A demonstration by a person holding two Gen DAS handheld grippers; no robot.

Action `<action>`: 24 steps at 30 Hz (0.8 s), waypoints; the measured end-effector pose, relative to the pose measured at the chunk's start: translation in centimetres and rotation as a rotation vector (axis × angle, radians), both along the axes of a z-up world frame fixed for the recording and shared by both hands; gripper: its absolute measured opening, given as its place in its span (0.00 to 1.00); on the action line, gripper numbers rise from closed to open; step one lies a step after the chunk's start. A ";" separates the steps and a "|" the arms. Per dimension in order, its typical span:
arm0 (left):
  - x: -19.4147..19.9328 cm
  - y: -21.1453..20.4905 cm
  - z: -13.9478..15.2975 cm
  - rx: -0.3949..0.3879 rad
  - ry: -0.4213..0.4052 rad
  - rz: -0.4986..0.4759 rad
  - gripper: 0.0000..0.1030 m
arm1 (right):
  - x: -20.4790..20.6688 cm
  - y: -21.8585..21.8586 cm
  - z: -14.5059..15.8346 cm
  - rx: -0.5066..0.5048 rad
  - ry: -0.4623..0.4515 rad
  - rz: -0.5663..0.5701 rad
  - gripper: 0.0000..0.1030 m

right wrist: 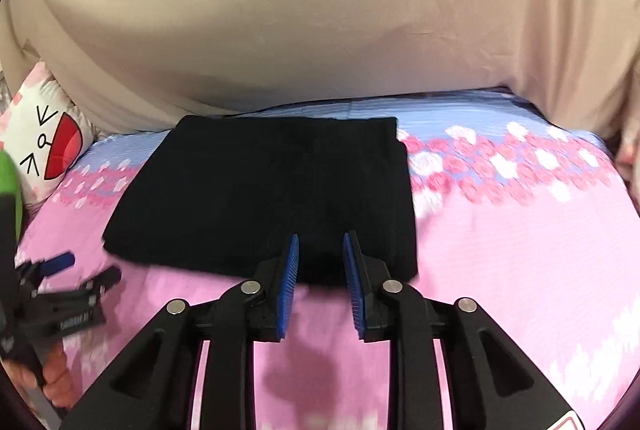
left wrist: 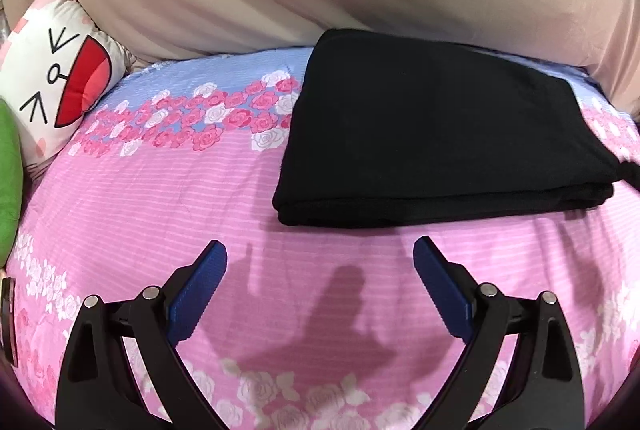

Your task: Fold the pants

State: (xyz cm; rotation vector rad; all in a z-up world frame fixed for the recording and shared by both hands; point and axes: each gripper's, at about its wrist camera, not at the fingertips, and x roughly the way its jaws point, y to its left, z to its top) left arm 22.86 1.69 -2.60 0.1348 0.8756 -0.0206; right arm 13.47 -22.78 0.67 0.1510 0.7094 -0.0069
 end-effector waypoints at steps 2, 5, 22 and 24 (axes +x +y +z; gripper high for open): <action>-1.2 -0.3 0.6 -0.005 -0.029 -0.005 0.94 | -2.2 0.3 -0.7 0.020 0.005 -0.013 0.43; -3.9 -1.1 1.4 0.004 -0.081 -0.008 0.95 | -5.5 1.0 -2.1 -0.015 0.000 -0.048 0.44; -12.9 -1.9 -0.9 -0.014 -0.142 -0.033 0.95 | -13.0 3.0 -4.6 -0.089 -0.051 -0.122 0.76; -12.6 -1.6 -1.2 -0.024 -0.125 -0.020 0.95 | -13.0 3.2 -4.6 -0.100 -0.048 -0.120 0.78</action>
